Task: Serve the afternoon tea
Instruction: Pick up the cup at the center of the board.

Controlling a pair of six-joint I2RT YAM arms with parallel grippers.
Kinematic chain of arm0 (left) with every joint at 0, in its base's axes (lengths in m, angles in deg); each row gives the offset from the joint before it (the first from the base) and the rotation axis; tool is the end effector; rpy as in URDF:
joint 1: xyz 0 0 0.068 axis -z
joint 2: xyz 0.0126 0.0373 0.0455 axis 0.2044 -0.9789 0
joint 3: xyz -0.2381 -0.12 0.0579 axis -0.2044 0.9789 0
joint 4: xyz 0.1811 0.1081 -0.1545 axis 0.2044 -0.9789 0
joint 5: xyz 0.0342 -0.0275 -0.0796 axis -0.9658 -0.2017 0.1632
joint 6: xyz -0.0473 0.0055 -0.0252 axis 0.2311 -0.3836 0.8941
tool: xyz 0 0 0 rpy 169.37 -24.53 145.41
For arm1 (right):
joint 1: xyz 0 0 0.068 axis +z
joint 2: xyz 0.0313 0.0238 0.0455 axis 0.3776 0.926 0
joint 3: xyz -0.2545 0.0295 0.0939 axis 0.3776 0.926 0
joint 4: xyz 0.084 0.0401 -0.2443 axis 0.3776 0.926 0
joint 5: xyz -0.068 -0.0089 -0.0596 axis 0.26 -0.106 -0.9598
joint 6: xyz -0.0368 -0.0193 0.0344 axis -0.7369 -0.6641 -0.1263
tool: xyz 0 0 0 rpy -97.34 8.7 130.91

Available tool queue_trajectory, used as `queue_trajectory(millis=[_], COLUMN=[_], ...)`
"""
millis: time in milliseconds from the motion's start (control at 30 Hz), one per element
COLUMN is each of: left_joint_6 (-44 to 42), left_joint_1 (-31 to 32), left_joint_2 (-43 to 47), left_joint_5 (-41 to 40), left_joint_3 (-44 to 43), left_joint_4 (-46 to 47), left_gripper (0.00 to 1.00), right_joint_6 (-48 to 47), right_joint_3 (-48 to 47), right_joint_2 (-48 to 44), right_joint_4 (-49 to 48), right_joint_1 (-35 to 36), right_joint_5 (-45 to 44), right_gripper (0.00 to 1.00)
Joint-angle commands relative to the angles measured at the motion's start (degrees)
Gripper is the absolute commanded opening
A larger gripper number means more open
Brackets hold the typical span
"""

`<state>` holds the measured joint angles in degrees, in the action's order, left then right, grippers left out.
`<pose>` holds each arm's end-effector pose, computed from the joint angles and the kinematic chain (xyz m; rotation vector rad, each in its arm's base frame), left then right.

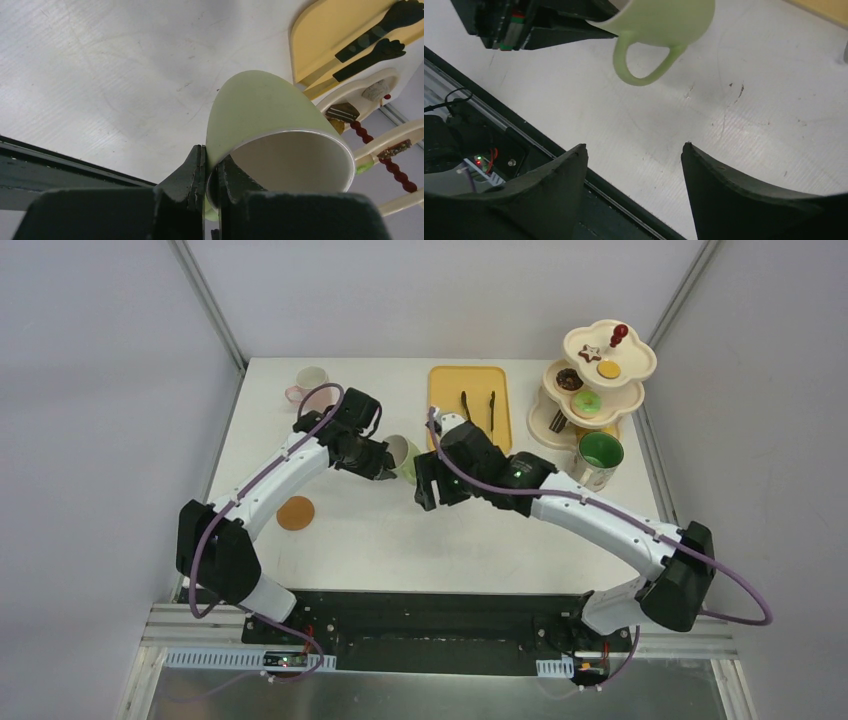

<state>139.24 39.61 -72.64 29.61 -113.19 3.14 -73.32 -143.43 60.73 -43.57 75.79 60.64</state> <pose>0.2746 -0.1481 0.2985 -1.4717 2.3834 -0.8064 0.1902 0.2554 0.3392 -0.8087 2.1348 0.5566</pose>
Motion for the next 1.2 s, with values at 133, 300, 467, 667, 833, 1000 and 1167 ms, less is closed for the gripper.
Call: queue_trajectory(millis=[133, 300, 467, 667, 833, 1000, 1167], left_joint_6=[4.1, 3.5, 1.9, 1.1, 0.7, 0.7, 0.5], left_joint_1=[1.2, 1.4, 1.6, 1.7, 1.7, 1.7, 1.7], left_joint_2=[-3.8, -4.3, -4.2, -4.4, -4.5, -4.2, -3.6], left_joint_5=[7.3, 9.9, 11.7, 12.6, 12.5, 12.4, 11.9], left_joint_3=[-8.1, -8.4, -8.1, -8.4, -9.0, -9.0, -8.2], left_joint_4=[-2.5, -3.3, -4.5, -5.4, -5.7, -5.6, -4.0], left_gripper=[0.0, 0.0, 0.0, 0.0, 0.0, 0.0, 0.0], right_joint_6=[-7.9, -10.0, -10.4, -12.6, -14.3, -13.5, -13.7], right_joint_3=[-3.1, -3.9, -4.9, -6.2, -7.7, -7.6, -5.4], right_joint_2=[6.7, 10.7, 12.5, 13.9, 16.0, 16.2, 15.0], right_joint_4=[-4.5, -5.8, -7.1, -9.8, -10.2, -9.3, -10.5], right_joint_1=[9.4, 9.8, 9.3, 8.2, 8.2, 8.2, 8.0], right_joint_5=[-26.1, -35.5, -34.5, -33.3, -32.5, -33.9, -33.6], right_gripper=[0.66, 0.65, 0.66, 0.64, 0.22, 0.07, 0.0])
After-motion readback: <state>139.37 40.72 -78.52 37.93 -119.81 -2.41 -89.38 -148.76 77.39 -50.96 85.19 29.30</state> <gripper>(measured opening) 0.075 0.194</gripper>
